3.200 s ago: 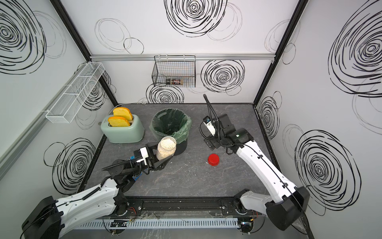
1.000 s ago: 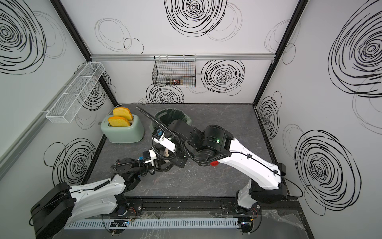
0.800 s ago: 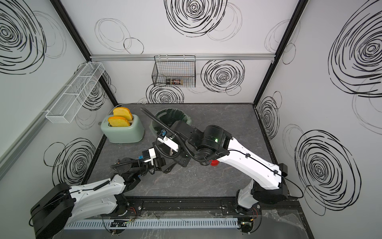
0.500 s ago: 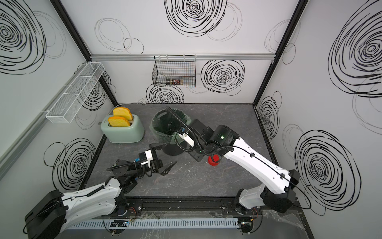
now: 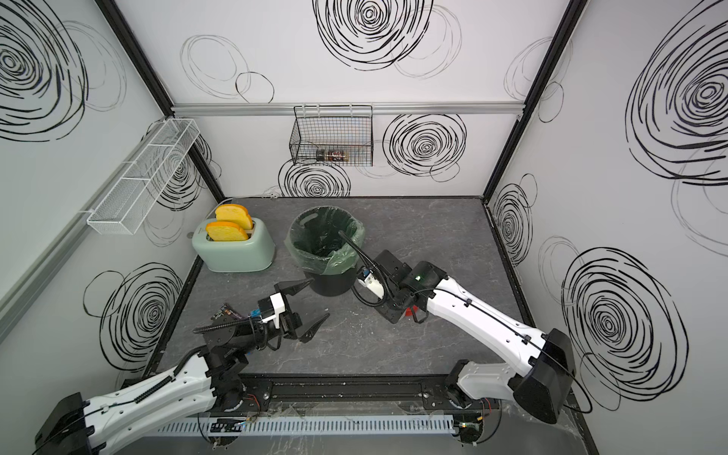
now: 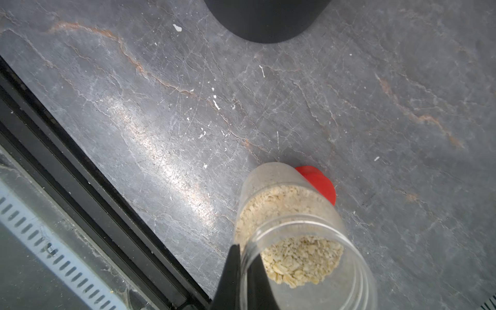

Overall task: Empty expired oatmeal from jars
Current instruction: Place the jar at the center of the board.

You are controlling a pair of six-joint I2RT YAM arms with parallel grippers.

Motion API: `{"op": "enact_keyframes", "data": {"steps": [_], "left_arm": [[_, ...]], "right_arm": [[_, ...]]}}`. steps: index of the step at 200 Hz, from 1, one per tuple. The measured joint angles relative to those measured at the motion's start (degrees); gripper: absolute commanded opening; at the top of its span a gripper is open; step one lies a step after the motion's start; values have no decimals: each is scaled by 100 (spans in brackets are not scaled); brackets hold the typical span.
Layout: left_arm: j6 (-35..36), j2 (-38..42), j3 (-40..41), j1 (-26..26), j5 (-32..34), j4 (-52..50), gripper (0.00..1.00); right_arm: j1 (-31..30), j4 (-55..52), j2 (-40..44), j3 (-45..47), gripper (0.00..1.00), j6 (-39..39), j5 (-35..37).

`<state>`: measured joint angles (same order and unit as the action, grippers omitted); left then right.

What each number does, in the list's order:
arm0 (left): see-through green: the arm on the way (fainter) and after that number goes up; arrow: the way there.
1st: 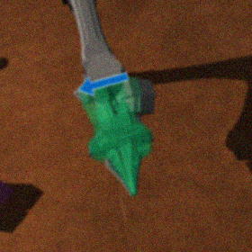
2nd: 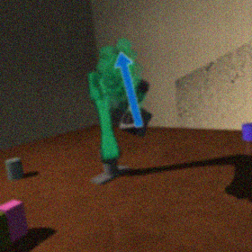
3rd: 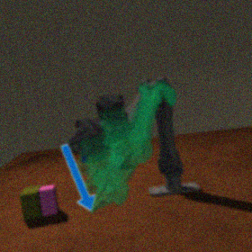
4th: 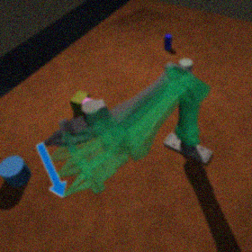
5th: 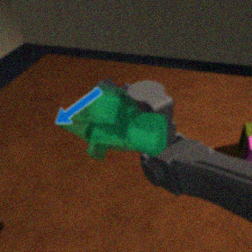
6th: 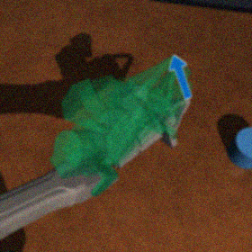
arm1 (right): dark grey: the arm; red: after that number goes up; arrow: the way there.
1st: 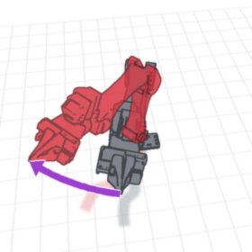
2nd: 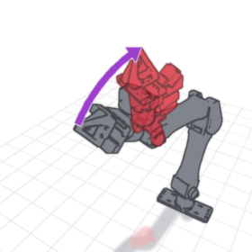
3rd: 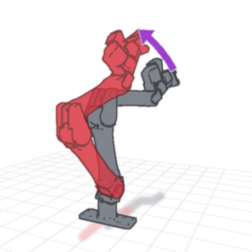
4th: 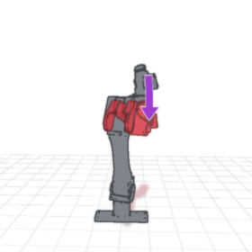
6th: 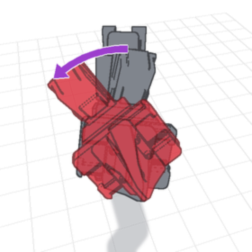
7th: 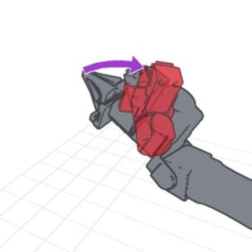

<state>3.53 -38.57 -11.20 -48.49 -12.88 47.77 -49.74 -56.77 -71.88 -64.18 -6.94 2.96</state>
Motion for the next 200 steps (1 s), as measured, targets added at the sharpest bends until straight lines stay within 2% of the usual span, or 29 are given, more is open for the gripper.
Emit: {"op": "enact_keyframes", "data": {"steps": [49,80,154,200], "left_arm": [[90,26,39,-343,415,-472,96],[144,35,39,-542,638,-664,96],[138,236,35,-855,1152,-1117,96],[109,221,-74,-1113,1445,-1388,96]], "right_arm": [[0,505,42,597,0,-428,-247],[2,505,-15,673,11,-581,-262],[13,570,-39,767,15,-938,-326],[-24,584,-46,780,38,-1025,-273]]}}
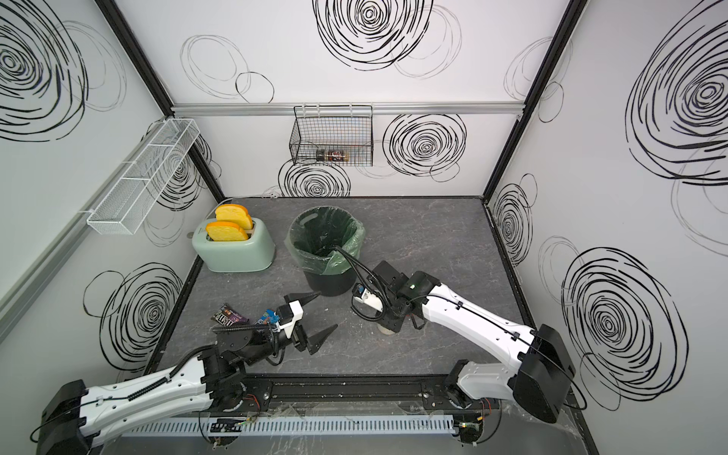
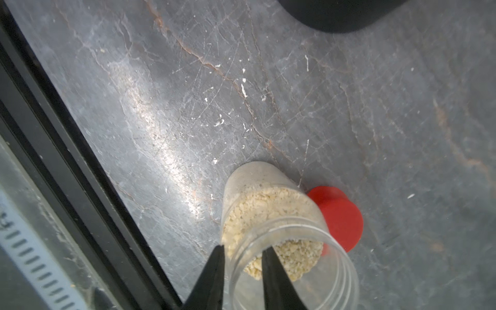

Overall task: Empty expired oatmeal from jars
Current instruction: Place the jar at the center of the board.

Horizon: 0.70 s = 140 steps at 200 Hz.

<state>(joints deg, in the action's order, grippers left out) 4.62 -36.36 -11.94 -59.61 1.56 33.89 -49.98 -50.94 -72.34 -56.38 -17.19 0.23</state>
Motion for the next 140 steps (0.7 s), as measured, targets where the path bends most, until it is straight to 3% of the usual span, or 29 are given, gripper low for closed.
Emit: {"op": "enact_keyframes", "data": {"steps": [59,93,140], "left_arm": [[-81,-42,-400,-234,339,-651,96],[-146,-44,-861,-592,673,-1292,98],[-634,-848,-2479,-1121,1244,-2872,99]], "right_arm": [[-133,-210,81,-319,52,63,229],[-136,-256,715,-769,61,85,459],[400,-122,1674,-1412,70,306,977]]}}
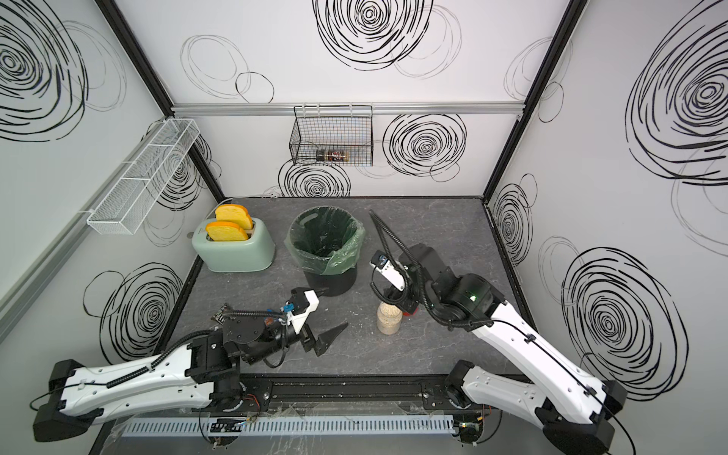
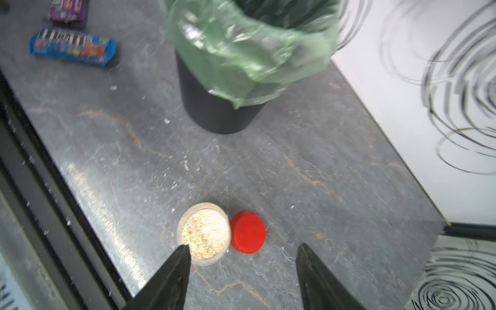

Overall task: Empty expired oatmeal from jars
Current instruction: Place the jar at the center of the board, then pick up the jar from the center of the board.

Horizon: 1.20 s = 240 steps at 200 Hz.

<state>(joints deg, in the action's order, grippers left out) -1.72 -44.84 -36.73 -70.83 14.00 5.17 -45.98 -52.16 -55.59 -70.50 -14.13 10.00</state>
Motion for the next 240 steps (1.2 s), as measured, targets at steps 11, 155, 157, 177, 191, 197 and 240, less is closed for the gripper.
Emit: {"op": "enact_keyframes", "data": {"steps": [11,155,157,177,191,197,240], "left_arm": [[-177,-332,-520,-114,90,-433,98],[-1891,-3620,-4592,-807,457,-4183,86],[-1893,-3648,-4623,-800,446,-4212,86],[-1989,-3928,-4819,-678,348,-4465,82],[-2037,-4138,-4988,-579,256,-4645,79],[-2057,-4256,-5093,-544,223,-4736,78],[-2100,-5128,-5799,-330,26,-5060,74]], "right_arm": [[166,101,63,-116,76,284,186],[1360,1086,2452,2205,98,6559,-352],[1388,1091,2476,2243,98,6614,-376],[1720,1121,2603,2446,98,7042,-610],[2028,1143,2618,2457,98,7165,-737],[2184,1165,2610,2450,98,7167,-813],[3980,1300,1801,2310,98,6415,-1978]]}}
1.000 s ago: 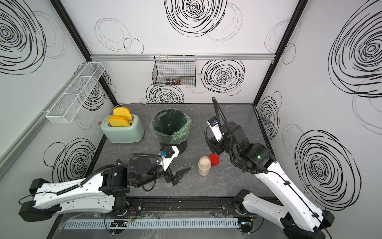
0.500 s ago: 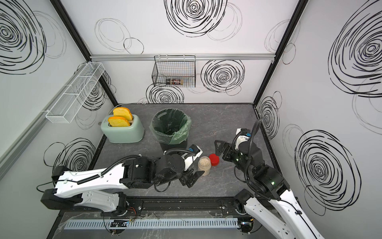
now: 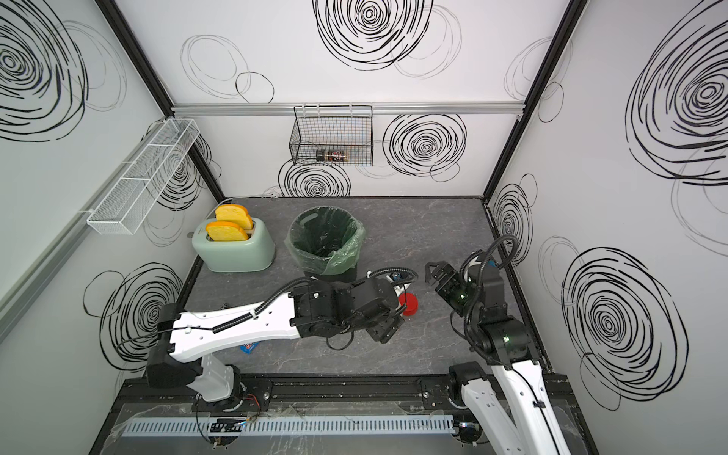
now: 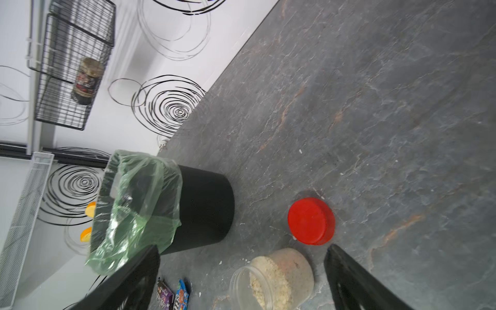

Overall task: Empty expired oatmeal from jars
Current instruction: Pick up the jar from the center of the board.

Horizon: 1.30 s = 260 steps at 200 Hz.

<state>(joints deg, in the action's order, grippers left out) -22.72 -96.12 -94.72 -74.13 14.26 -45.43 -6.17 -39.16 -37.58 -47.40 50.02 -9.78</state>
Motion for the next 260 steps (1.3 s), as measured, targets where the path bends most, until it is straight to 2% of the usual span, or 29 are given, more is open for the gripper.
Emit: {"op": "enact_keyframes", "data": {"steps": [10,28,82,129,172,198,260], "left_arm": [[-4,-116,-15,98,-81,-20,71],[-26,-341,-39,389,-282,-79,67],[72,-1119,-356,1259,-894,-120,55],[216,-1565,-579,1403,-1180,-122,44],[262,-1624,-586,1401,-1281,-138,41],[297,-1628,-592,1403,-1298,-192,41],[433,-1762,-592,1397,-1329,-382,31]], "right_arm": [[339,66,-214,15,98,-90,-240],[531,262,-345,240,98,-63,-732],[1088,649,474,1596,98,879,-1941],[1322,848,831,1941,98,1620,-2435],[1377,1209,1049,2581,98,2719,-2946],[1386,1246,1056,2479,98,2621,-2933],[1364,1237,807,1738,98,1447,-2507]]}}
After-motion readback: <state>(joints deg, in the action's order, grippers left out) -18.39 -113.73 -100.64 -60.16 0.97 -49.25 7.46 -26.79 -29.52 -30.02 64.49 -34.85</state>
